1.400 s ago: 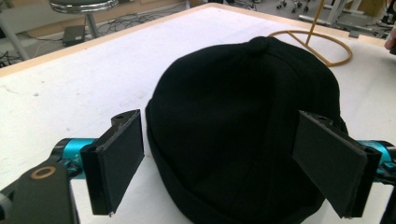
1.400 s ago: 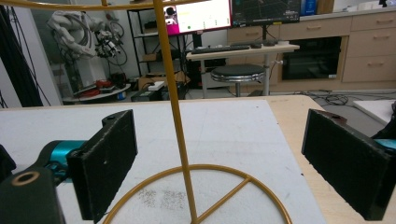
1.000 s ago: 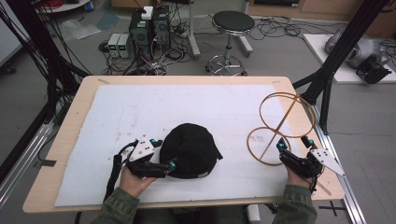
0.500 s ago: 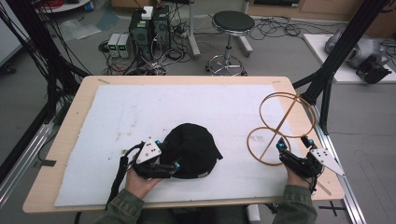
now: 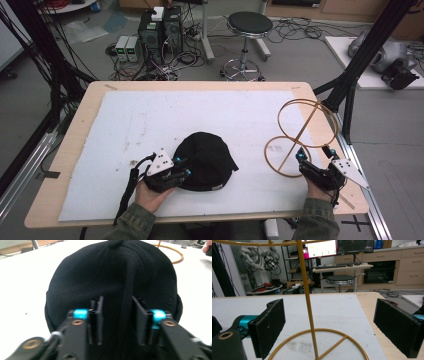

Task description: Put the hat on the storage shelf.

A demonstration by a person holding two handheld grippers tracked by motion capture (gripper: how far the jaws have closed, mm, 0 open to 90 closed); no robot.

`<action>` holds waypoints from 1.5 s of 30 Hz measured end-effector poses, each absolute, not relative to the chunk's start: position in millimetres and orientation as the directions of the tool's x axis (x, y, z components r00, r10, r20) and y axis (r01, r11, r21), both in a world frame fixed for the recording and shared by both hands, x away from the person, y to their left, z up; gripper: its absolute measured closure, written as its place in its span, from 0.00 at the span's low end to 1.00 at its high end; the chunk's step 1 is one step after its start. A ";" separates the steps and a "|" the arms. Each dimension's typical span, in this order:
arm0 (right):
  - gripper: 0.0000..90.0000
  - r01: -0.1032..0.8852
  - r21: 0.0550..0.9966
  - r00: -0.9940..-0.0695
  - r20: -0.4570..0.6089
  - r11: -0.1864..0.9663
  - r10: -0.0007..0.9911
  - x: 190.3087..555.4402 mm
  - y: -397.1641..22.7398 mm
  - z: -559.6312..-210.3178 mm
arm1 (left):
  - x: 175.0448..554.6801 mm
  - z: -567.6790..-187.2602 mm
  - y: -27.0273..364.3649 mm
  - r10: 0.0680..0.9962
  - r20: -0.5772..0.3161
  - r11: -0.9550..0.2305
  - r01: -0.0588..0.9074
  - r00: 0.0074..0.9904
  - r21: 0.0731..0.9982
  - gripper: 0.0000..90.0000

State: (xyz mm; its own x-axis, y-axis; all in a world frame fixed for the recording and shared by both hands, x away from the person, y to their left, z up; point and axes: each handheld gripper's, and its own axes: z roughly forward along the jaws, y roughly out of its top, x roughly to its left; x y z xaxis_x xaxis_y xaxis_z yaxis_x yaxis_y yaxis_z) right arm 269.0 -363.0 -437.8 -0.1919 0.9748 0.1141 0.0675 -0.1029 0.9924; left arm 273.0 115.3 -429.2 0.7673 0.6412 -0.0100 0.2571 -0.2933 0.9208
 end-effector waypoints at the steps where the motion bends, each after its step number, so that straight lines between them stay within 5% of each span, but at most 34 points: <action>1: 0.11 0.065 0.993 -0.193 0.111 -0.101 0.975 269.2 -363.0 -437.8 | 272.8 -429.7 115.6 0.632 -0.018 -0.291 0.259 0.775 0.921 0.91; 6: 0.11 0.066 0.992 -0.194 0.117 -0.105 0.974 269.0 -363.0 -437.7 | 272.4 -430.5 119.2 0.616 -0.045 -0.276 0.270 0.786 0.922 0.98; 21: 0.11 0.068 0.993 -0.202 0.111 -0.099 0.973 269.5 -361.6 -437.7 | 272.7 -423.1 126.3 0.597 -0.071 -0.244 0.264 0.799 0.933 0.98; 45: 0.11 0.064 0.993 -0.215 0.109 -0.097 0.971 269.7 -360.6 -437.4 | 298.3 -357.8 118.9 0.508 -0.009 -0.094 0.066 0.861 0.993 0.98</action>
